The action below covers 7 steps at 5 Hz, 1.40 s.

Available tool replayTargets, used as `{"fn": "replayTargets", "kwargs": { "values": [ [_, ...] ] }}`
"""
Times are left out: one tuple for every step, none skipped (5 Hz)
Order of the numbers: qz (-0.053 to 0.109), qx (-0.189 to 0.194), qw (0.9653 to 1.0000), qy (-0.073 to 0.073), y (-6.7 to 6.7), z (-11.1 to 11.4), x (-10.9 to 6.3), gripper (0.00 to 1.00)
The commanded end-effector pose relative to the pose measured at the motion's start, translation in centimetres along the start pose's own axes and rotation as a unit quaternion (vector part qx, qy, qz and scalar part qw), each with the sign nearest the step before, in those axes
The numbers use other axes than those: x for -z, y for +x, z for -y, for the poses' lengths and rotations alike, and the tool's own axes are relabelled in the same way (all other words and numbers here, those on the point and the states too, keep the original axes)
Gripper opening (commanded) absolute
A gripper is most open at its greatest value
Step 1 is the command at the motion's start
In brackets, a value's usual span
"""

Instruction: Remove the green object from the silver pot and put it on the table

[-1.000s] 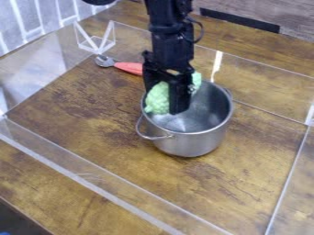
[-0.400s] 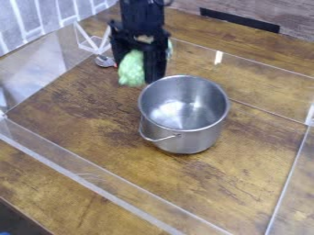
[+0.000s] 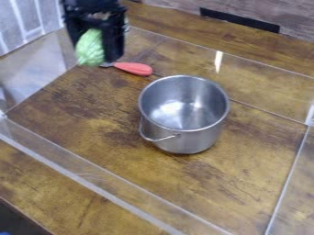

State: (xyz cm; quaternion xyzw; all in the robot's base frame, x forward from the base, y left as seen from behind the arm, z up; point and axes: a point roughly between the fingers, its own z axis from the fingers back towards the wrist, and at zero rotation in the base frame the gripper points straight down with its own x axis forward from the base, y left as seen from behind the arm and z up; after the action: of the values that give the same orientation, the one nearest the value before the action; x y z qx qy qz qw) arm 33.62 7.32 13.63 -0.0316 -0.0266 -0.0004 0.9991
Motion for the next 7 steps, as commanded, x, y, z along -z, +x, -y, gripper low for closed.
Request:
{"fn": "replayTargets", "kwargs": {
  "values": [
    [0.04,-0.01,0.9991,0.009,-1.4,-1.8,-0.7,0.0],
    [0.033,-0.011,0.9994,-0.001,-2.1,-2.5,2.5,0.0],
    [0.03,-0.033,0.999,-0.005,-1.9,-3.3,5.4,0.0],
    [0.03,-0.049,0.9983,-0.008,-1.6,-3.9,7.2,0.0],
    [0.027,-0.045,0.9986,-0.011,-0.6,-4.1,8.8,1.0],
    [0.026,-0.04,0.9988,-0.012,0.6,-4.4,8.7,1.0],
    [0.022,-0.033,0.9991,-0.012,1.5,-4.6,8.7,1.0]
  ]
}}
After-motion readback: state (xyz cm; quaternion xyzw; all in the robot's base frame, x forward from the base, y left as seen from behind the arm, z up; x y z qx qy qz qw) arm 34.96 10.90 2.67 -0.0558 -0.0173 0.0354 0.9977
